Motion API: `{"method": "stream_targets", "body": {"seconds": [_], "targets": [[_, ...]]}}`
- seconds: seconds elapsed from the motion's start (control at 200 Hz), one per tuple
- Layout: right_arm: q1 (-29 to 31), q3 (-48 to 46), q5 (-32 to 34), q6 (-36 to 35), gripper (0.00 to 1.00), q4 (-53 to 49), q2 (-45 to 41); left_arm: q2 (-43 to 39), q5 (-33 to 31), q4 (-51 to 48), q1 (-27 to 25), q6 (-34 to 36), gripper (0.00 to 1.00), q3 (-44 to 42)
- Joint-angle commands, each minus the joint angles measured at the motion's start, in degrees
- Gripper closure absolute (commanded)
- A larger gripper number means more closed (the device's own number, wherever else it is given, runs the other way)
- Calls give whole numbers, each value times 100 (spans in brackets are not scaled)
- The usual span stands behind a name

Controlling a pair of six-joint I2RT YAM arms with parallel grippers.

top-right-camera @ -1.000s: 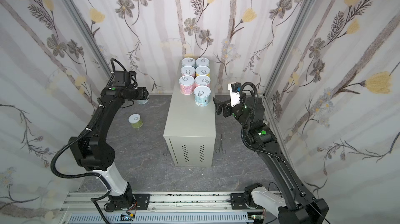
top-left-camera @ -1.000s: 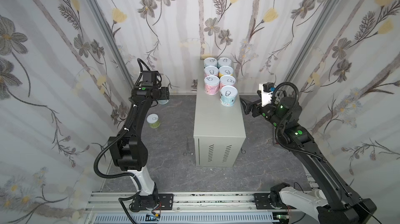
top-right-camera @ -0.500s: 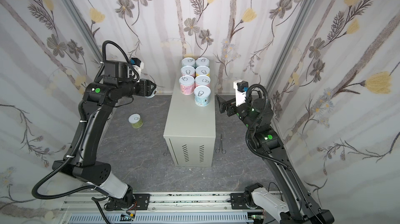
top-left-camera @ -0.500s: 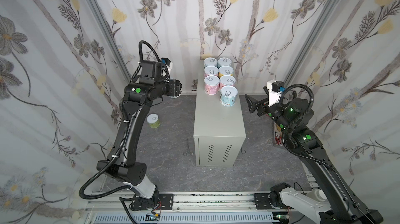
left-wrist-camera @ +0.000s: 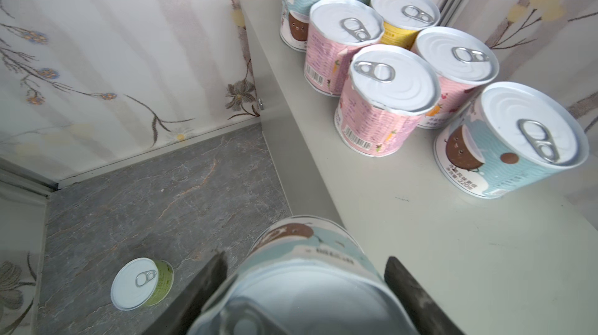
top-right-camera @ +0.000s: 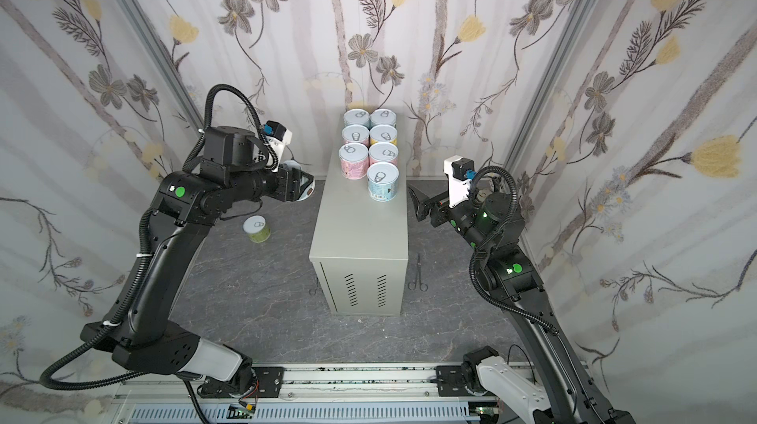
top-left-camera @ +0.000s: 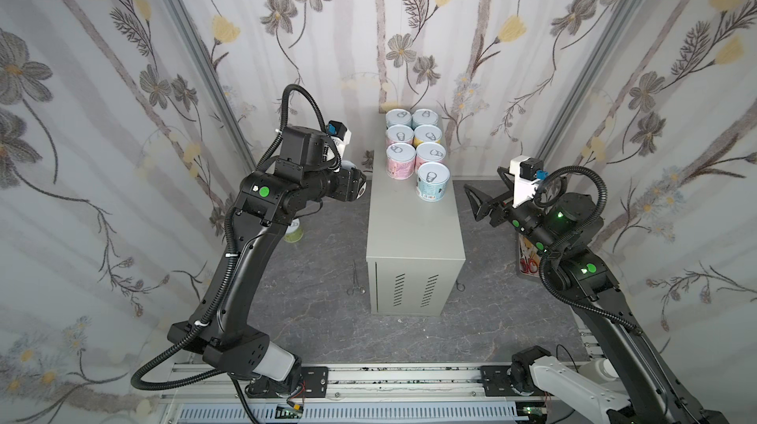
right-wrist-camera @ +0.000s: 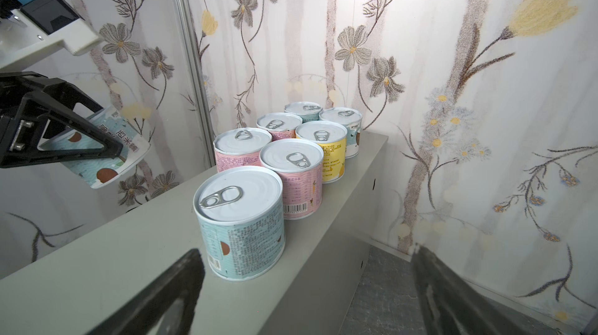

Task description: Place and organize the canned foods onto the counter

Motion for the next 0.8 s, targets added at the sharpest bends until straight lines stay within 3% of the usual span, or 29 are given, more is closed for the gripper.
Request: {"method": "stream_targets", "body": {"seconds": [0.0,0.794], "targets": [[8,-40,-163,51,0,83,-64,15,-116,337,-178,-94,43,41],[6,-94,-370,-58,0,-60,-37,1269,-559,-146,-1266,267,41,1177]]}}
